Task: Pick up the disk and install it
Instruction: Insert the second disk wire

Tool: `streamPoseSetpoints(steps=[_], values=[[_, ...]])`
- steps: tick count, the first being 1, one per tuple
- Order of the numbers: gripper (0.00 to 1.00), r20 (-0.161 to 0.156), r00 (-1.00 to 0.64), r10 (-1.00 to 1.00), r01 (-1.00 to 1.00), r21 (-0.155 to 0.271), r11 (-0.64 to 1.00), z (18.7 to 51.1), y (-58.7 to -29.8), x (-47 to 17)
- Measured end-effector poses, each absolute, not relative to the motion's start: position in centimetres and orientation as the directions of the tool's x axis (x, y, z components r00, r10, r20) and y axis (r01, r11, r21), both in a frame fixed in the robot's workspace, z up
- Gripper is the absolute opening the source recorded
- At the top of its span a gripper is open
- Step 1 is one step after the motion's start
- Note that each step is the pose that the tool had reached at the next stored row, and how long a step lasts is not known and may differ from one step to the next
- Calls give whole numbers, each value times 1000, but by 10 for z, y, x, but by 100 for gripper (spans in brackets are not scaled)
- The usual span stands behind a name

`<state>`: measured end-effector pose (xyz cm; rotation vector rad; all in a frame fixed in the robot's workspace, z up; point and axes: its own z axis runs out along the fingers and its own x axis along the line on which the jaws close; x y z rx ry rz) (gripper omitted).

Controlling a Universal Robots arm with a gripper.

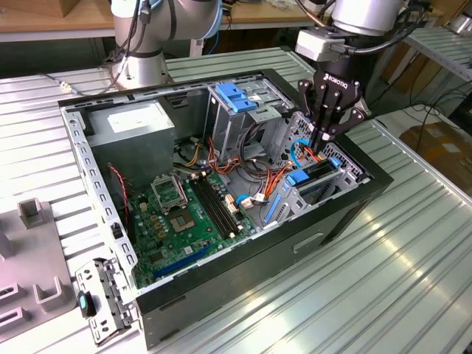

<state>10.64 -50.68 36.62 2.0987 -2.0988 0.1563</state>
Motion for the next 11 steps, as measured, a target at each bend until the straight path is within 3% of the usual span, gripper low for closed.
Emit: streamPoseSetpoints(steps=[2,11], values=[[16,161,5,-987,-999,45,3,365,-512,105],[16,155,5,-988,-999,45,2,366,-512,105]])
